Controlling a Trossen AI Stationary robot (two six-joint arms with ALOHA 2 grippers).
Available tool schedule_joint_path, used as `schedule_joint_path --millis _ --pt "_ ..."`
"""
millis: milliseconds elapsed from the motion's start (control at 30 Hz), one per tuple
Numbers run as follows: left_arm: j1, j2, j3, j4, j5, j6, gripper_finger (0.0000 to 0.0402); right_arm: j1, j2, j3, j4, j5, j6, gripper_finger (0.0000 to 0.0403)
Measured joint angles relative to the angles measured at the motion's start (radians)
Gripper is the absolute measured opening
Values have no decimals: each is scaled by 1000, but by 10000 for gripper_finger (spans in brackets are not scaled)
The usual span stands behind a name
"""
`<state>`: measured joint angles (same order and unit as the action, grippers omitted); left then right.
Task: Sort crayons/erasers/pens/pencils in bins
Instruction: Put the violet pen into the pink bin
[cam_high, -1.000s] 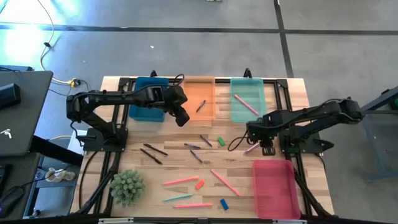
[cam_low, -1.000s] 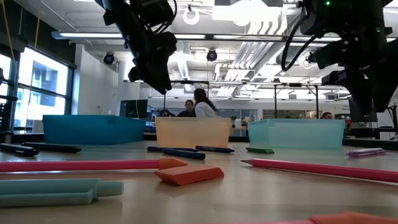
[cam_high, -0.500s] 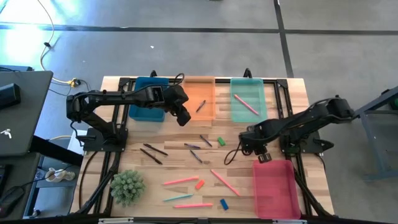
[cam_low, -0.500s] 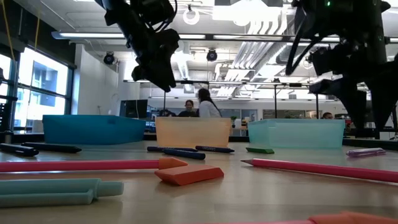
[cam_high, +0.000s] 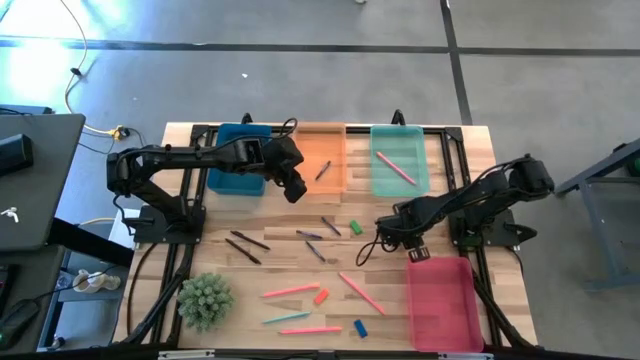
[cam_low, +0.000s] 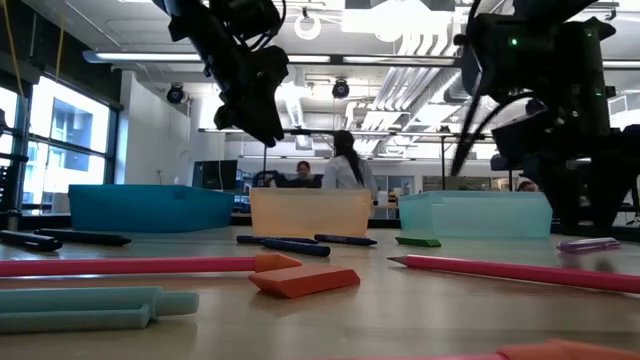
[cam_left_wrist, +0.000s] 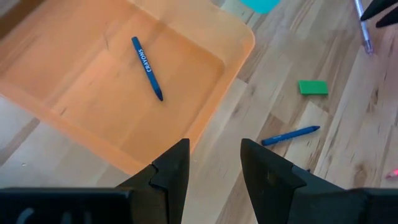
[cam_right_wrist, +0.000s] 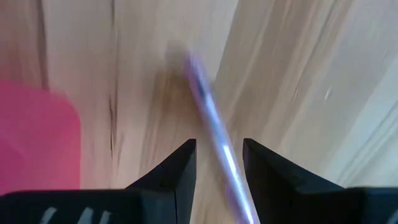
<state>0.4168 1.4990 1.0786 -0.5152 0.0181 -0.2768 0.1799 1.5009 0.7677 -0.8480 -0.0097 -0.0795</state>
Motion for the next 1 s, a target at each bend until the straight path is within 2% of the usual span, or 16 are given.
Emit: schedule_joint_path --millis 167,500,700,1000 --pt "0 0 0 0 -1 0 131 0 0 1 107 1 0 123" --pt "0 0 0 0 -3 19 131 26 0 -29 129 -36 20 123" --pt "0 0 0 0 -3 19 131 50 0 -59 159 31 29 123" --pt "2 0 0 0 -4 53 131 50 -6 -103 200 27 20 117"
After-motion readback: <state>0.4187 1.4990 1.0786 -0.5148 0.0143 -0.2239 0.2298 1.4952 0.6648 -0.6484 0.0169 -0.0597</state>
